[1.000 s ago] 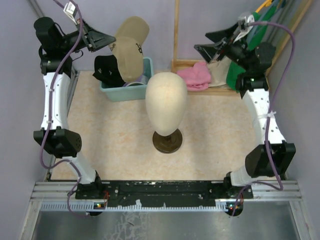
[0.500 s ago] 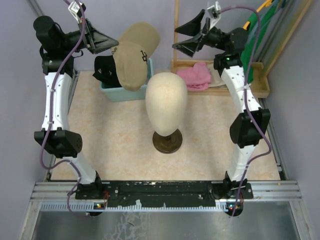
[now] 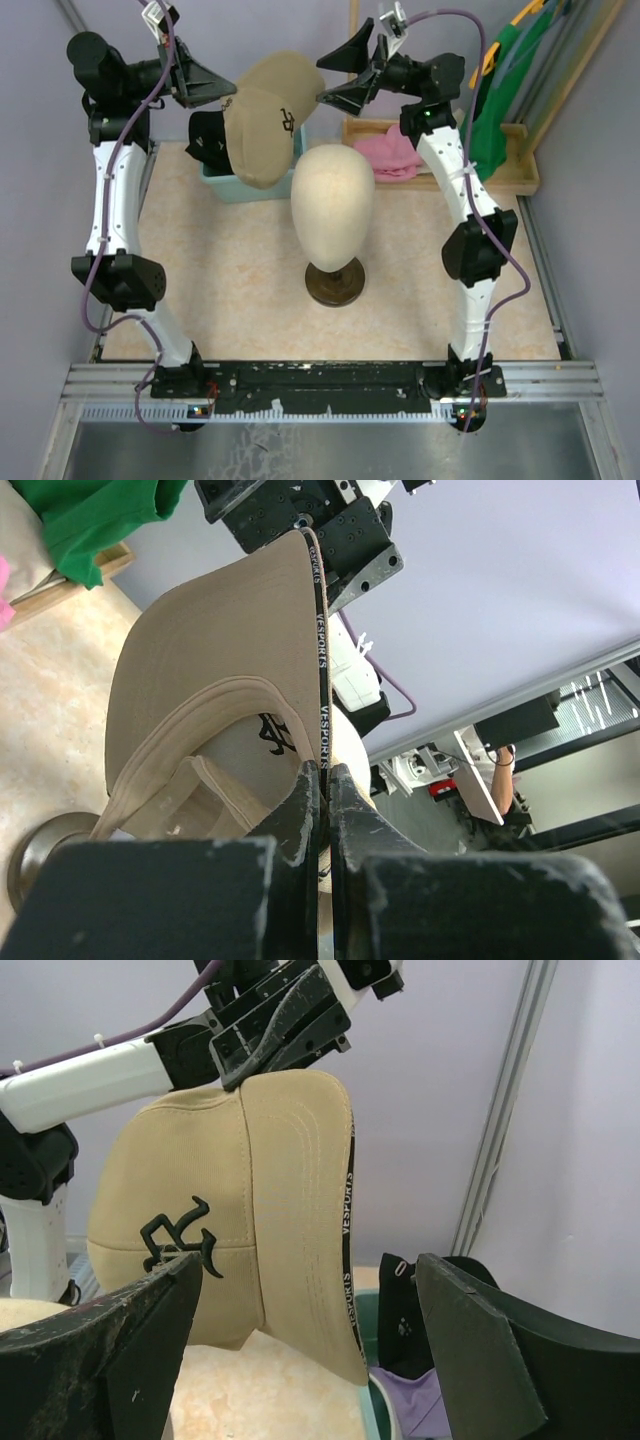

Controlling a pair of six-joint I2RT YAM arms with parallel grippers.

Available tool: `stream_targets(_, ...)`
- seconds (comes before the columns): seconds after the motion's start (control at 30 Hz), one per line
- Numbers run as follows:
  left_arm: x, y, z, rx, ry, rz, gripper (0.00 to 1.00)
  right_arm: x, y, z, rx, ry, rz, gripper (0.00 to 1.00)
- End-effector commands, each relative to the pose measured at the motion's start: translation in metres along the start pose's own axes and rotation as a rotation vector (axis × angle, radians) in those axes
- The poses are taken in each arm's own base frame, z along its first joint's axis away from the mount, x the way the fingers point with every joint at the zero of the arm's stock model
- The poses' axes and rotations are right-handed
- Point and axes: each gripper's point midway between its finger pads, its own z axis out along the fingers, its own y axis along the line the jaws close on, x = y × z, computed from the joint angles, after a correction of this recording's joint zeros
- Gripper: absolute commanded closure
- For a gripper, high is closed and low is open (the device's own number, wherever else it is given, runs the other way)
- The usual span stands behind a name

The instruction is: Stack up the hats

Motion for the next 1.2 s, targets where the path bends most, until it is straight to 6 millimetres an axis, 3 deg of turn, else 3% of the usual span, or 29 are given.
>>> stream_targets(0.0, 0.001, -0.009, 0.003, 0.026, 0.026, 0.041, 1.00, -0.009, 0.006, 0.012, -0.024, -0.026, -0.029, 0.13)
stream_targets(0.23, -0.003, -0.002, 0.008, 0.038, 0.031, 0.030, 1.00, 0.002, 0.010, 0.021, -0.043, -0.009, 0.014, 0.21)
stream_targets(0.33, -0.005, -0.001, 0.011, 0.044, 0.037, 0.031, 1.00, 0.005, 0.014, 0.025, -0.051, -0.006, 0.030, 0.31)
stream_targets(0.37, -0.005, 0.000, 0.012, 0.045, 0.037, 0.033, 1.00, 0.005, 0.015, 0.026, -0.055, -0.003, 0.034, 0.38)
stream_targets(0.53, -0.009, 0.011, 0.010, 0.034, 0.018, 0.046, 1.00, -0.002, 0.016, 0.030, -0.024, -0.027, 0.078, 0.96)
stream_targets(0.6, -0.019, 0.024, 0.003, -0.008, -0.037, 0.053, 0.99, -0.011, 0.014, 0.032, 0.003, -0.048, 0.108, 1.00)
stream_targets(0.63, -0.023, 0.032, -0.002, -0.034, -0.063, 0.056, 0.93, -0.018, 0.013, 0.033, 0.019, -0.067, 0.117, 1.00)
stream_targets(0.7, -0.030, 0.048, -0.012, -0.088, -0.115, 0.080, 0.62, -0.034, 0.014, 0.034, 0.046, -0.107, 0.123, 1.00)
stream_targets(0.77, -0.035, 0.065, -0.017, -0.133, -0.153, 0.099, 0.49, -0.049, 0.008, 0.035, 0.105, -0.133, 0.151, 1.00)
stream_targets(0.8, -0.036, 0.073, -0.019, -0.159, -0.170, 0.108, 0.32, -0.059, 0.005, 0.036, 0.134, -0.152, 0.160, 1.00)
stream_targets(0.83, -0.038, 0.082, -0.020, -0.191, -0.187, 0.120, 0.06, -0.070, 0.003, 0.036, 0.161, -0.177, 0.169, 1.00)
stream_targets(0.87, -0.041, 0.092, -0.022, -0.237, -0.208, 0.170, 0.02, -0.080, 0.000, 0.036, 0.187, -0.203, 0.187, 1.00)
stream_targets(1.0, -0.044, 0.130, -0.041, -0.478, -0.296, 0.241, 0.01, -0.119, -0.014, 0.017, 0.269, -0.335, 0.316, 1.00)
stream_targets(1.17, -0.048, 0.143, -0.074, -0.727, -0.406, 0.404, 0.01, -0.150, -0.009, -0.005, 0.355, -0.409, 0.484, 1.00)
